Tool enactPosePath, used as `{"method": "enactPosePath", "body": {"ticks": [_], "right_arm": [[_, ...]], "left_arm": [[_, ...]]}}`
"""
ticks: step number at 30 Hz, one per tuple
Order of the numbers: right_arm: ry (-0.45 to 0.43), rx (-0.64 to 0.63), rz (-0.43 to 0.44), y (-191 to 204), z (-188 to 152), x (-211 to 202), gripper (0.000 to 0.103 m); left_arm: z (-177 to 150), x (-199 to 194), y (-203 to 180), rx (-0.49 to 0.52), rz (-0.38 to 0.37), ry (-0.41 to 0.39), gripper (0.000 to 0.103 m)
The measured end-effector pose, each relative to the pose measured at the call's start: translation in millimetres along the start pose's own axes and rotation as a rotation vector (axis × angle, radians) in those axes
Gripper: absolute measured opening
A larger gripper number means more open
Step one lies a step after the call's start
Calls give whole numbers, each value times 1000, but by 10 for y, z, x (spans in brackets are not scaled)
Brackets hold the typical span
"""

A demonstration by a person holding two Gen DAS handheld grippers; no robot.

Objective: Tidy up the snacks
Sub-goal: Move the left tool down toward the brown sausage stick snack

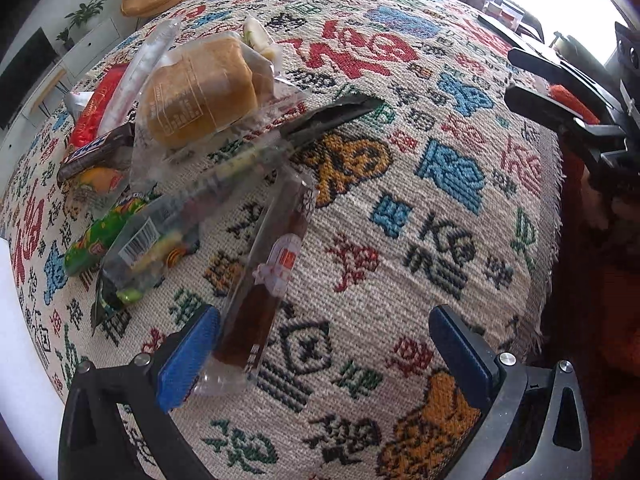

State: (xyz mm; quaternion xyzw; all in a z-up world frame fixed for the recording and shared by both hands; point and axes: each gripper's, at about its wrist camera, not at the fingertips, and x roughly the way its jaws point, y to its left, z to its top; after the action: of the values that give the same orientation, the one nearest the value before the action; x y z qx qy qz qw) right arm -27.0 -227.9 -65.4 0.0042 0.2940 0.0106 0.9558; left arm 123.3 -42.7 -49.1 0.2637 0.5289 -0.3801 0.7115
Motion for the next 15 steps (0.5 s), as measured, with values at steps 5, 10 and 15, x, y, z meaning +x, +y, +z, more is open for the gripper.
{"method": "enactPosePath", "body": {"ticks": [5,10,15], "right_arm": [[-4,-7,0,19,-3,-8,92],[9,-10,0,28,-16,16,92],[2,-3,-5,4,-16,0,92]], "left_arm": [[-104,-138,153,-106,57,-63,103],[62,-154,204,-142,144,-141,103],[244,-3,176,-78,143,-101,93]]}}
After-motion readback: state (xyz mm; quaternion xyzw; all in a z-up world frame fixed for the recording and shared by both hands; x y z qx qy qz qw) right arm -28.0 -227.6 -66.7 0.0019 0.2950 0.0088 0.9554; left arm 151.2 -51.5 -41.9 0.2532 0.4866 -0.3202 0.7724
